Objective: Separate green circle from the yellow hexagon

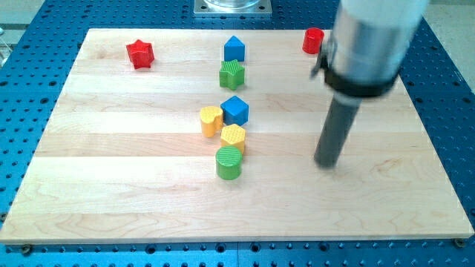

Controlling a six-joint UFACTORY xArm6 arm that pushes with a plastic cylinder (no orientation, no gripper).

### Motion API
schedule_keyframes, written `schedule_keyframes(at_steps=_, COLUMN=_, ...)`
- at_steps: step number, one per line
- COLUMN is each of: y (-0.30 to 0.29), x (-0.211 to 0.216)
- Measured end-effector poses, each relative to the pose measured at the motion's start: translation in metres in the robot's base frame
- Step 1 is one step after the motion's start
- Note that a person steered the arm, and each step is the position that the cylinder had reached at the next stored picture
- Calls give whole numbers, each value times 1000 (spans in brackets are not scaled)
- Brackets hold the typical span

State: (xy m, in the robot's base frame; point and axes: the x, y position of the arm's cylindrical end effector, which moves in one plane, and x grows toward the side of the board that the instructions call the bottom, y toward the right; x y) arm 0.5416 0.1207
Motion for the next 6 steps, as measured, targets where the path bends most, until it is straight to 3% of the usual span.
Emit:
schedule_keyframes(at_steps=2, y=-89, x=-7)
schedule_keyframes(at_steps=4, y=-131, x=-45)
schedule_keyframes(at_steps=6, y=-115, x=29)
